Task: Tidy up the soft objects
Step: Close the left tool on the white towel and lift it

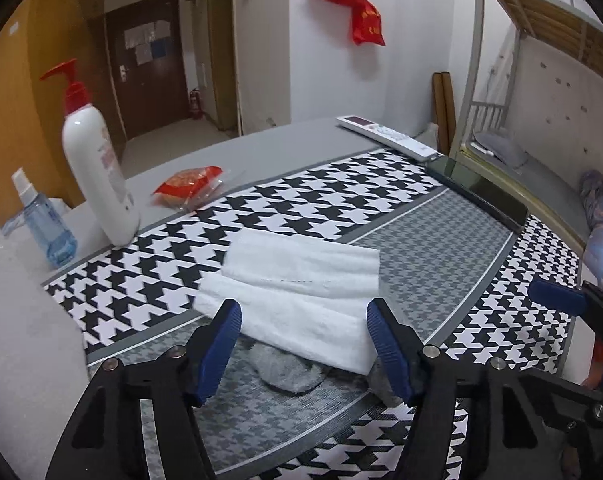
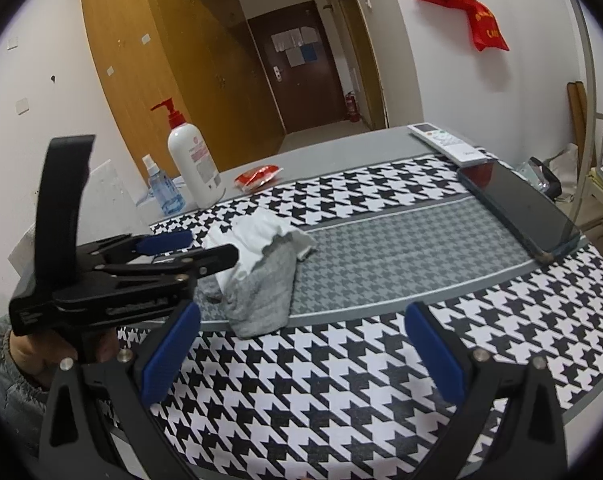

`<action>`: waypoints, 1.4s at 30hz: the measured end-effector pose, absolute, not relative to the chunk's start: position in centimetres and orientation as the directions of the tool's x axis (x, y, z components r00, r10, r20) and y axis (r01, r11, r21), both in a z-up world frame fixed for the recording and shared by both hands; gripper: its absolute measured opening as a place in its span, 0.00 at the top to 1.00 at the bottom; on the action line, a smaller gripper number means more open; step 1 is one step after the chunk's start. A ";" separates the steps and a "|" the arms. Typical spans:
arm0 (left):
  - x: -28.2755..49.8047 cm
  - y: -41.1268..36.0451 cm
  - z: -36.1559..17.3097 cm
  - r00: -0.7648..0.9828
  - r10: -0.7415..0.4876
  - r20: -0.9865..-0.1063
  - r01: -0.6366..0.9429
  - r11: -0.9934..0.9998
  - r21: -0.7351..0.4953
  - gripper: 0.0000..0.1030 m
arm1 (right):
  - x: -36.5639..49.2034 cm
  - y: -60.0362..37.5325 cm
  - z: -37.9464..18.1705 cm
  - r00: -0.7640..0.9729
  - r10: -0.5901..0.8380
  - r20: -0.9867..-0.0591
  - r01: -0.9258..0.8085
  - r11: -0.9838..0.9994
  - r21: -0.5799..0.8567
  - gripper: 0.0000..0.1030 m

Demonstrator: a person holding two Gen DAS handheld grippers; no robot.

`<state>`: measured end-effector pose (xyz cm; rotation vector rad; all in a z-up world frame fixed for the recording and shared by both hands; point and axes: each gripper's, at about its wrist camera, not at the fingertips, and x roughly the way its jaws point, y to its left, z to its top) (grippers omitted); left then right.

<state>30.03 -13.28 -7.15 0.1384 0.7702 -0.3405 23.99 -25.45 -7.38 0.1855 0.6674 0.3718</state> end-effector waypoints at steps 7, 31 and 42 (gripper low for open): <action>30.8 -13.8 -7.9 0.638 -0.258 -0.726 0.372 0.928 -0.003 0.60 | 24.2 -25.7 -7.7 0.715 0.396 -0.576 -0.268 0.916 0.298 0.00; 30.2 -12.7 -7.4 0.635 -0.291 -0.715 0.373 0.927 -0.045 0.98 | 24.0 -25.7 -7.5 0.723 0.358 -0.590 -0.244 0.932 0.267 0.00; 31.3 -12.9 -7.8 0.652 -0.232 -0.721 0.327 0.945 -0.009 0.42 | 24.4 -25.8 -7.3 0.718 0.381 -0.583 -0.262 0.923 0.281 0.00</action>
